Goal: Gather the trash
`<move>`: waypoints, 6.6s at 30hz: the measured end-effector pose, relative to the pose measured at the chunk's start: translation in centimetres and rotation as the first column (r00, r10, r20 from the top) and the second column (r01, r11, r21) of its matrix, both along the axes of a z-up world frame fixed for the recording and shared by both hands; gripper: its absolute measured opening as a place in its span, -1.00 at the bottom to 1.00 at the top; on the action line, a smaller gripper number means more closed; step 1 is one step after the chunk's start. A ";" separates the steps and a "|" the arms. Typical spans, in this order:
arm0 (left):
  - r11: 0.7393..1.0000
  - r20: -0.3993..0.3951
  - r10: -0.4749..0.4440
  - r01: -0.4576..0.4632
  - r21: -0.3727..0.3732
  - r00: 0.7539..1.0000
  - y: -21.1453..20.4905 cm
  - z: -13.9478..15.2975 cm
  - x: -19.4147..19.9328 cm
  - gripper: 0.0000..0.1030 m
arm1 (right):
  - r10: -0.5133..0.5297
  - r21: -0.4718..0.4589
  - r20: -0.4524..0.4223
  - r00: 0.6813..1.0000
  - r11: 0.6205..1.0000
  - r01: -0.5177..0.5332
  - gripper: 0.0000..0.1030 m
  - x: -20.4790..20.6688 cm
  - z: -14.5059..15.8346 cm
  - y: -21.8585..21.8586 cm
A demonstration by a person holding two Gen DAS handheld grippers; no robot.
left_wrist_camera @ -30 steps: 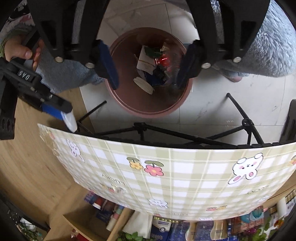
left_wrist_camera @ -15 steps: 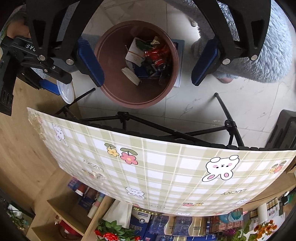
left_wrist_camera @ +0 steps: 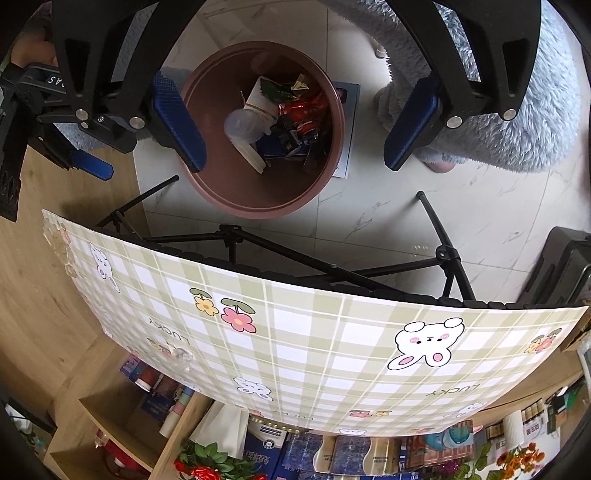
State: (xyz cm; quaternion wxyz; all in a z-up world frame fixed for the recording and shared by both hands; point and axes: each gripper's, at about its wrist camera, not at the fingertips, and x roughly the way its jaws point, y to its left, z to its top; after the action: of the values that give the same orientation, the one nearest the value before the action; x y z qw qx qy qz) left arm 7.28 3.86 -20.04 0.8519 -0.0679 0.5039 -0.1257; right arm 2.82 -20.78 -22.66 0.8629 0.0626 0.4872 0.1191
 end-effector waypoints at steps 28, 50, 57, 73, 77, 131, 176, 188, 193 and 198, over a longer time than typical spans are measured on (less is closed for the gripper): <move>0.985 0.204 -0.170 0.169 0.022 0.964 -7.5 5.7 9.6 0.83 | -0.116 -0.241 0.116 0.986 0.960 0.141 0.88 6.5 5.4 -8.9; 0.881 0.060 -0.473 0.473 0.013 0.879 -24.9 0.1 31.0 -0.43 | -0.279 -0.075 0.108 0.954 0.955 0.288 0.77 17.5 4.7 -18.3; 0.876 0.075 -0.480 0.482 -0.020 0.874 -23.3 0.6 30.1 -0.84 | -0.260 -0.030 0.112 0.959 0.964 0.264 0.62 20.3 4.4 -18.4; 0.972 0.103 -0.163 0.177 -0.155 0.981 -7.9 3.0 25.6 -0.85 | -0.218 0.006 0.035 0.975 0.976 0.218 -0.08 34.8 1.3 -13.3; 0.976 0.107 -0.126 0.142 -0.166 0.986 -6.0 3.2 24.8 -0.85 | -0.275 -0.061 0.037 0.961 0.959 0.277 -0.25 35.8 1.3 -12.4; 0.947 -0.137 -0.316 0.305 -0.097 0.939 -3.9 -2.0 1.2 -0.82 | -0.195 0.067 0.124 0.973 0.980 0.188 -0.65 3.6 7.6 -2.2; 0.998 0.172 0.046 -0.054 0.040 0.984 2.4 4.4 1.8 0.87 | -0.085 0.095 -0.153 0.985 0.990 0.100 -0.13 2.8 -0.8 0.7; 0.993 0.259 0.030 -0.058 0.102 0.966 1.6 7.7 1.9 0.87 | -0.114 -0.088 0.138 0.984 0.988 0.127 0.88 3.8 8.9 -1.4; 0.990 0.342 0.006 -0.053 0.129 0.940 0.6 11.1 2.0 0.87 | -0.104 -0.179 0.248 0.963 0.972 0.151 0.89 4.2 13.2 -1.9; 0.987 0.435 -0.005 -0.067 0.149 0.900 -0.3 15.1 1.9 0.88 | -0.131 -0.183 0.330 0.935 0.963 0.199 0.89 4.1 16.9 -3.1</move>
State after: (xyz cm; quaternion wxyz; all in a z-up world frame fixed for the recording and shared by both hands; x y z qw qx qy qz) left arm 9.13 3.59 -4.90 0.9472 0.0225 0.3090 -0.0830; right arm 6.90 -23.85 -5.75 0.9382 -0.0094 0.3460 0.0012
